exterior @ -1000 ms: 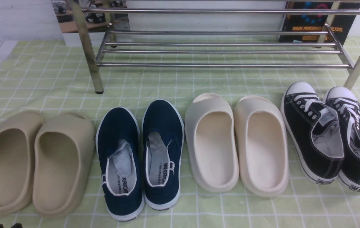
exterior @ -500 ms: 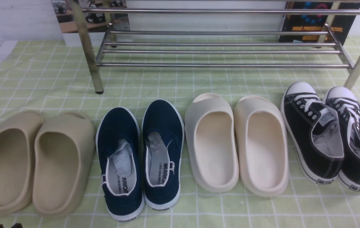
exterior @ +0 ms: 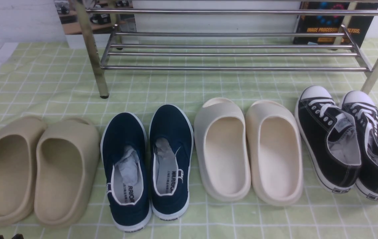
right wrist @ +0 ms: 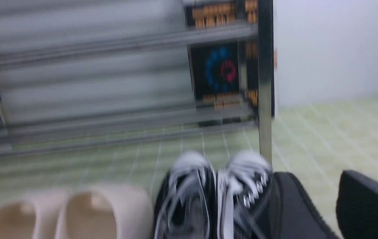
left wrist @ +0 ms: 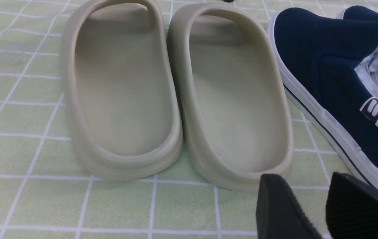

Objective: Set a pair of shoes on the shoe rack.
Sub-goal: Use the right arm to grab the shoe closest to it

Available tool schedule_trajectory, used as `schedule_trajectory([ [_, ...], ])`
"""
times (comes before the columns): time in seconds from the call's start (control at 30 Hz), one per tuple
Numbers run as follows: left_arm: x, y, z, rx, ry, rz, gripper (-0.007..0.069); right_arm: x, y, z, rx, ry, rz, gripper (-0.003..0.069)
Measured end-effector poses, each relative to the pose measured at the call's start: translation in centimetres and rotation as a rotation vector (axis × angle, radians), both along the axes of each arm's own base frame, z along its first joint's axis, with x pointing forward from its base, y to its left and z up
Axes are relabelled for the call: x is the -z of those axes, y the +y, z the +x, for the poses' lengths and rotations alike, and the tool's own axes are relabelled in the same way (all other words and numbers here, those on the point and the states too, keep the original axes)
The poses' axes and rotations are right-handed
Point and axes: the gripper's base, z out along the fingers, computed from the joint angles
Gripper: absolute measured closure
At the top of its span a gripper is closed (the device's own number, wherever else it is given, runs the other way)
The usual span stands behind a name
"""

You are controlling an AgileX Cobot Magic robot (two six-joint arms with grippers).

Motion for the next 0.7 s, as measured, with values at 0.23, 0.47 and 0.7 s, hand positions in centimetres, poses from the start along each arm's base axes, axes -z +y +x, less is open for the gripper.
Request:
schedule_trajectory([
  [0.23, 0.0, 0.0, 0.0, 0.000, 0.000, 0.000, 0.0386, -2.8, -0.1, -1.0, -0.016, -0.340, 0.092, 0.0414],
  [0.47, 0.0, 0.0, 0.0, 0.000, 0.000, 0.000, 0.0386, -4.7, -0.2, -1.8, -0.031, -0.481, 0.116, 0.0489],
  [0.7, 0.0, 0.0, 0.0, 0.000, 0.000, 0.000, 0.0386, -11.3, -0.1, -1.3, -0.009, -0.385, 0.043, 0.0659],
])
